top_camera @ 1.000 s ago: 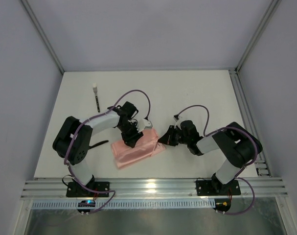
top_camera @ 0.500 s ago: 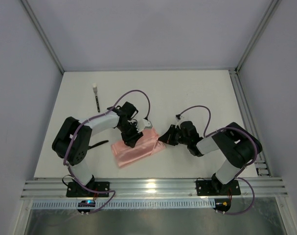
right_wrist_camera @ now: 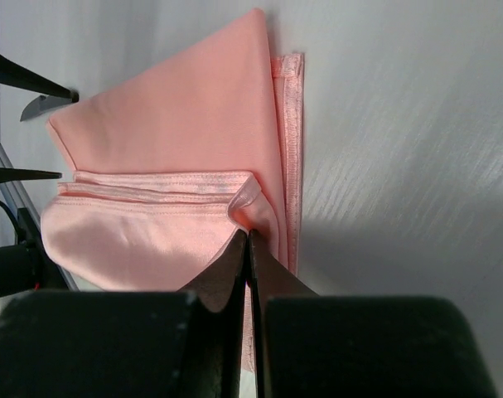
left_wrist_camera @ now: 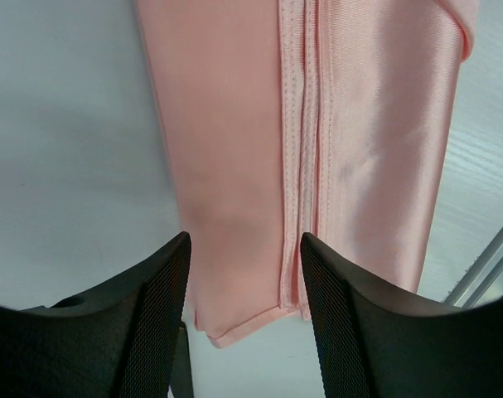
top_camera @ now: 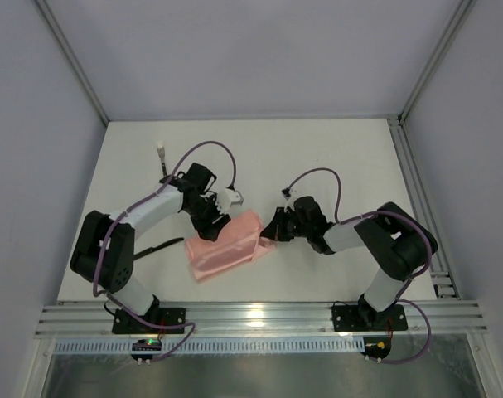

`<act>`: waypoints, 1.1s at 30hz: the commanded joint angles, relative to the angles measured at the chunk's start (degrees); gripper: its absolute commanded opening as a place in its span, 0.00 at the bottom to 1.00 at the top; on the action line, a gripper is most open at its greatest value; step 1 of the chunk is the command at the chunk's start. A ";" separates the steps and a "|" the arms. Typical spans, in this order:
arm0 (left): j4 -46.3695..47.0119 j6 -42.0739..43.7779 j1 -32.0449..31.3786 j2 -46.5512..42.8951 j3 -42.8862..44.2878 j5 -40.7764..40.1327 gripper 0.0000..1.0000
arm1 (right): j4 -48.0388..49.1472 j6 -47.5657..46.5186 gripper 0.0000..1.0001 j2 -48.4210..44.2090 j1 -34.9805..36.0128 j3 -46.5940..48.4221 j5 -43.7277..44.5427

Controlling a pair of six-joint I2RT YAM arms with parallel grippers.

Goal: Fold the napkin into a case and place the utensils inside
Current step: Smooth out the 2/3-rectangle-folded napkin at the center of the board.

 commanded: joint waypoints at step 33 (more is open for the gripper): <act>19.30 -7.33 -22.30 12.24 1.80 0.70 0.33 | -1.03 -3.50 0.07 0.29 -0.15 2.30 -4.27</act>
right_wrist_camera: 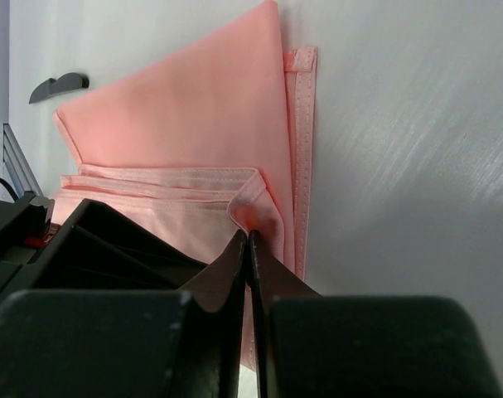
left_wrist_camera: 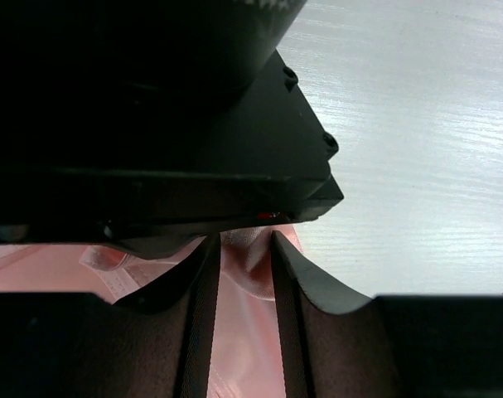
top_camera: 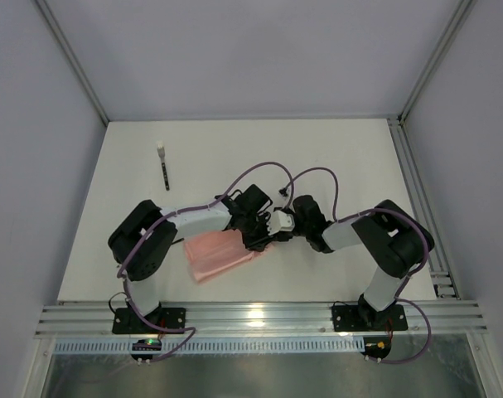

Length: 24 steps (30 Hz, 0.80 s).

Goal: Fold the napkin into a case and place the utensils inside
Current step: Smooth out the 2/3-rectangle-folded napkin at the center of the board.

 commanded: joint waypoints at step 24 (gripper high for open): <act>-8.75 1.84 -0.27 -9.86 4.68 3.45 0.60 | -16.44 -7.33 0.04 -19.25 -6.11 -2.06 -6.24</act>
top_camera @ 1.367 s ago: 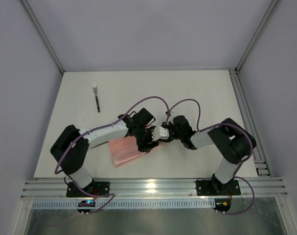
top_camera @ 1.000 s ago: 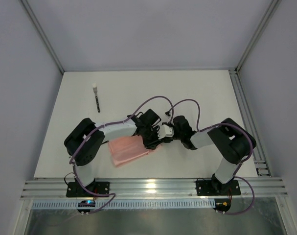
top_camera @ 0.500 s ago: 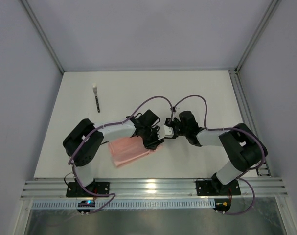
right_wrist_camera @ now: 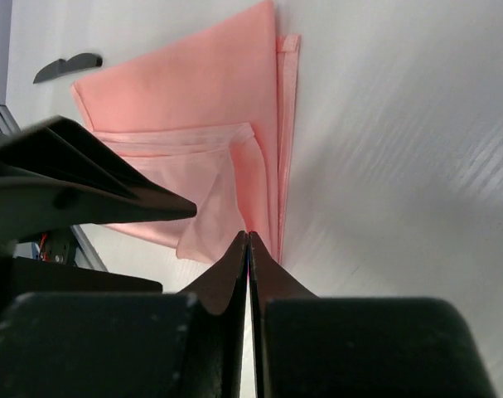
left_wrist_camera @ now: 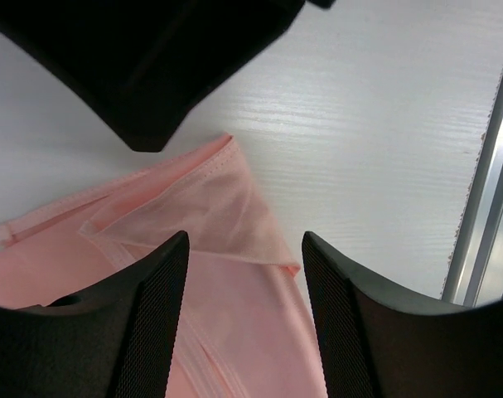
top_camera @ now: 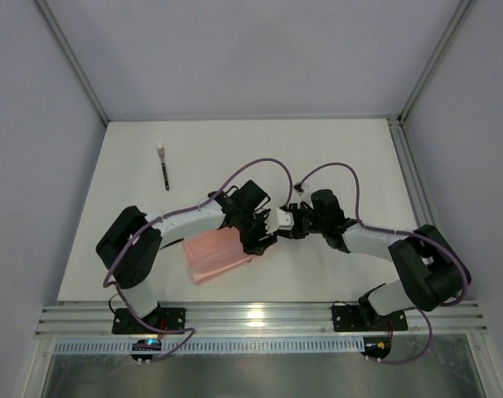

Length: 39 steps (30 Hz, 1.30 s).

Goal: Fold the napkin into a case and place the utensils inside
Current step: Smooth out the 2/3-rectangle-folded napkin at the center of the board.

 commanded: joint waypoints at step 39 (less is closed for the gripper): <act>-14.67 8.81 8.38 -18.21 -17.71 -9.02 0.46 | 6.69 7.35 0.04 1.84 9.50 1.53 -2.59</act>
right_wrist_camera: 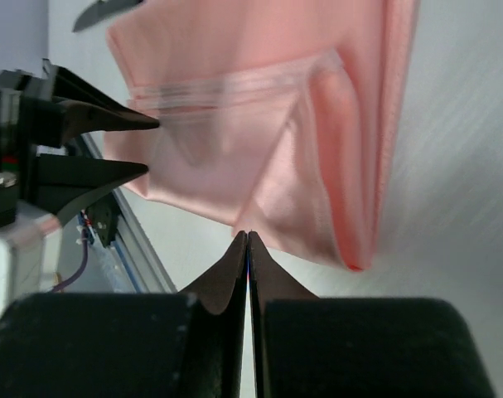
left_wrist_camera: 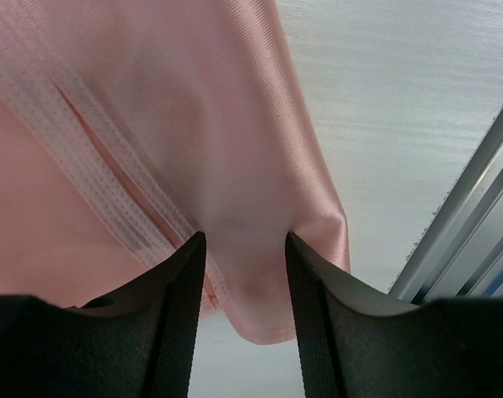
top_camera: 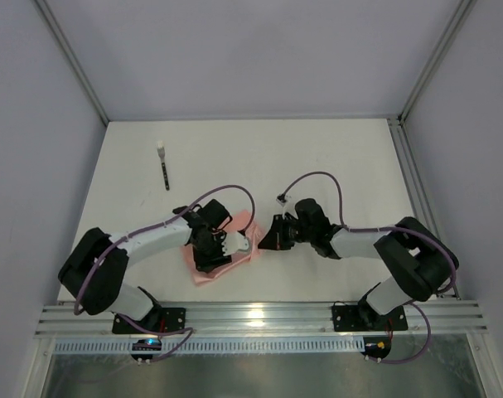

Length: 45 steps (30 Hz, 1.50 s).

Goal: Fold the napkin into a case and place the utensils inside
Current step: Smooth out the 2/3-rectangle-folded napkin at the center of the board.

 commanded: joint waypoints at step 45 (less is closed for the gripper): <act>5.74 -4.62 1.68 -6.40 8.81 12.26 0.16 | 11.20 4.04 0.04 16.90 2.96 5.71 -2.12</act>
